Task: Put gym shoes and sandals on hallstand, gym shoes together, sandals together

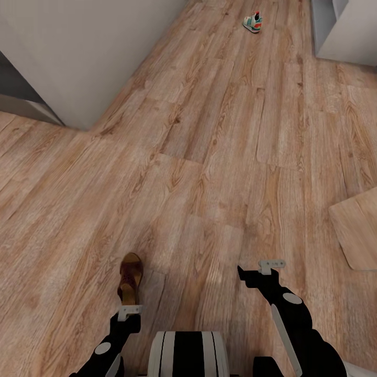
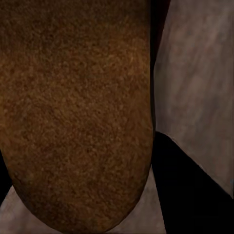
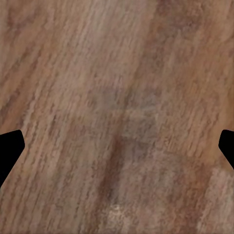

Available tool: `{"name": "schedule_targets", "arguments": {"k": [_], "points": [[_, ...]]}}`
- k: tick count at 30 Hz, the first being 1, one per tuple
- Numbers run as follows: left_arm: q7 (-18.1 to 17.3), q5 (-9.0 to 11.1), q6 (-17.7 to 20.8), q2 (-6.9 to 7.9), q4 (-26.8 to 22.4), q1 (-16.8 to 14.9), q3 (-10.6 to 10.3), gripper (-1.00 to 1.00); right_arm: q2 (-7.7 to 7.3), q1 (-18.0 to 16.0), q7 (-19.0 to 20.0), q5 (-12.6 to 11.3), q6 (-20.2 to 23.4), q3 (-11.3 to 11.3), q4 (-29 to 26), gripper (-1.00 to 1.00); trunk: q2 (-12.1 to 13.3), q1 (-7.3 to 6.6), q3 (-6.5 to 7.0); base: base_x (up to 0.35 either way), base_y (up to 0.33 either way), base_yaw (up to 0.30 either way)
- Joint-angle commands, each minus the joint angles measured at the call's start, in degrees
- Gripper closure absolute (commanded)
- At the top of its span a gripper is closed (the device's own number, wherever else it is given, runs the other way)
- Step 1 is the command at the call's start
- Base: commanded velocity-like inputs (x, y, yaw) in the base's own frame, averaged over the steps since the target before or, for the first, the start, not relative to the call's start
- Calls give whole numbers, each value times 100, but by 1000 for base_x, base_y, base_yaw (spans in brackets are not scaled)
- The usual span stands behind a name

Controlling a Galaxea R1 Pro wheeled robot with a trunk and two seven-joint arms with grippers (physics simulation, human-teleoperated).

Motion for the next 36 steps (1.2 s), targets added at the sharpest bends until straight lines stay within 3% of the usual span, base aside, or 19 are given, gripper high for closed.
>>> {"name": "schedule_targets", "arguments": {"k": [1, 15, 27, 33, 36], "points": [[10, 17, -19, 3, 5, -2, -2, 100, -2, -2, 13, -3, 30, 0, -7, -100, -1, -1, -3, 0, 0, 0], [2, 21, -26, 3, -21, -2, -4, 100, -2, -2, 13, -3, 30, 0, -7, -100, -1, -1, -3, 0, 0, 0], [33, 21, 12, 8, -116, -2, 1, 100, -2, -2, 16, -3, 30, 0, 0, -100, 15, -32, 263, 0, 0, 0], [37, 21, 379, 196, -278, -2, 34, 100, 3, -2, 17, -11, 30, 5, 2, -100, 23, -47, 396, 0, 0, 0], [34, 25, 818, 330, -605, -2, 74, 100, 6, -2, 20, -9, 30, 9, 2, -100, 27, -55, 463, 0, 0, 0]]}}
